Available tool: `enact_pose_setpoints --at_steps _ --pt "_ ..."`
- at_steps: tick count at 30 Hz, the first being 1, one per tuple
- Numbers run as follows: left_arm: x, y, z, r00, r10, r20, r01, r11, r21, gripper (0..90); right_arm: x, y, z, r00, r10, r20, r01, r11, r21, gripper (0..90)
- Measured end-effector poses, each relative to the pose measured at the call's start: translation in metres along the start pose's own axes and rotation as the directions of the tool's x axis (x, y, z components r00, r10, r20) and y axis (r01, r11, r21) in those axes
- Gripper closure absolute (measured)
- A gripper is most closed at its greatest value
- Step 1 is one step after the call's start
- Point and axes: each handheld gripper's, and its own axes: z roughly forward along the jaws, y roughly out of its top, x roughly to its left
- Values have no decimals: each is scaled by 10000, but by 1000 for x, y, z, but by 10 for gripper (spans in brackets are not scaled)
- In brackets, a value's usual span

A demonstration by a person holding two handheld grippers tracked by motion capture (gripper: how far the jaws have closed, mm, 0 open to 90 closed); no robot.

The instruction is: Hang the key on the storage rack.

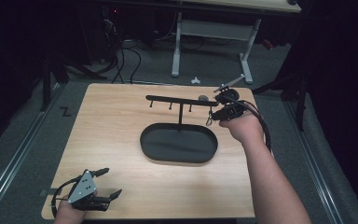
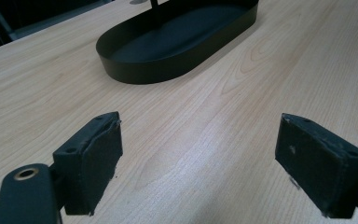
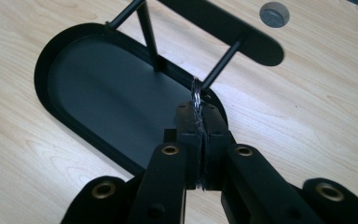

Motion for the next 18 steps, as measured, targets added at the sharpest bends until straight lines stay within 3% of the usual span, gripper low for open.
enact_pose_setpoints --at_steps 18 --pt "0 0 0 10000 40 80 -40 10000 79 153 -10 8 4 9992 238 314 -230 9994 -268 876"
